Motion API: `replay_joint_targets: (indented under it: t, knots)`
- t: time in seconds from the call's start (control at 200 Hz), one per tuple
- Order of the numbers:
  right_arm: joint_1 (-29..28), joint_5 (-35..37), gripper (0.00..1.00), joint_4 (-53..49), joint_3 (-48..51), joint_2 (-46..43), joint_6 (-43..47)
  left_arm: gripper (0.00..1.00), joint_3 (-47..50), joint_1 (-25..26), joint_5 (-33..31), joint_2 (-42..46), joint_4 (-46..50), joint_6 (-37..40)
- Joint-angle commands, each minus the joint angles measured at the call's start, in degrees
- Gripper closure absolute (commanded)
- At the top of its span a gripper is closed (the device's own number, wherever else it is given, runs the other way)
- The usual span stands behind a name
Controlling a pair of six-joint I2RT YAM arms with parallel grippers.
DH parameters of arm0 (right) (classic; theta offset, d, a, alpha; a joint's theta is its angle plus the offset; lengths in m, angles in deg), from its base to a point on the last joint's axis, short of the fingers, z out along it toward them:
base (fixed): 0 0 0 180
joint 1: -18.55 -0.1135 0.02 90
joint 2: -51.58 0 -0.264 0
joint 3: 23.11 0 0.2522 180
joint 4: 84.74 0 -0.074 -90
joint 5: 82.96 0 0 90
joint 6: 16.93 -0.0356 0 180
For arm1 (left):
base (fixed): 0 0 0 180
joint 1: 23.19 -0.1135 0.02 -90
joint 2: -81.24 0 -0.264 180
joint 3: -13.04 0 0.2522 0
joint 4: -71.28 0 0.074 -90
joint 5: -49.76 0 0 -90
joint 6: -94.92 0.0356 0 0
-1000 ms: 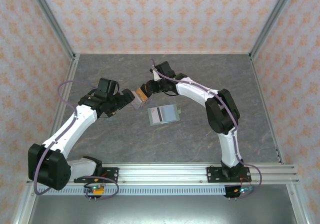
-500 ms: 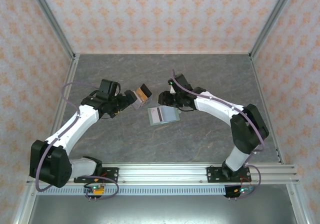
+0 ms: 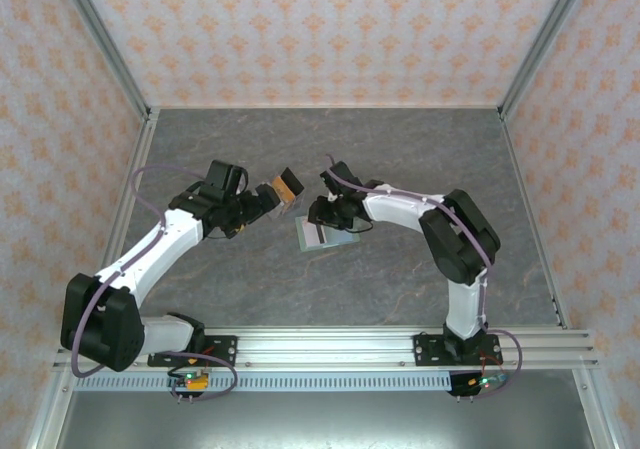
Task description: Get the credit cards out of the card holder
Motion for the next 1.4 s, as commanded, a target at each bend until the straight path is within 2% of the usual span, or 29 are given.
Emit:
replay_joint_targets:
  t: [0.0,0.135,0.35,0.636,0.811,1.061,1.151,1.396]
  knots:
    - [-0.04,5.37,0.60,-3.74,-0.73,0.91,-1.92,0.00,-0.02,1.17,-0.78,-0.92,0.41,-0.13]
    - [0.55,6.28,0.61,-2.80,3.96,-0.44,-3.19,0.00,-0.64,2.96,-2.53,-1.66,0.38,-0.86]
    - [2.78,5.71,0.62,1.02,15.03,-7.36,-2.66,0.00,-0.35,7.42,-6.33,-2.05,-3.95,-3.96]
    - [6.75,-4.60,0.66,9.69,21.16,-14.42,-1.04,0.03,0.02,12.91,-7.02,-5.22,-11.16,-6.47]
    - [8.96,-9.23,0.74,12.38,22.44,-16.20,-0.90,0.14,-2.58,17.57,-7.42,-10.09,-12.17,-7.20]
    - [10.50,-11.51,0.83,12.20,23.62,-15.30,0.53,0.46,-7.23,22.67,-7.61,-18.82,-13.97,-8.83]
    - [10.50,-11.48,0.84,12.18,23.84,-14.97,0.98,0.56,-8.63,23.85,-8.04,-21.53,-13.70,-8.99]
    - [10.52,-11.28,0.84,12.11,23.69,-12.64,1.52,0.71,-9.81,24.80,-7.65,-26.49,-15.05,-9.65]
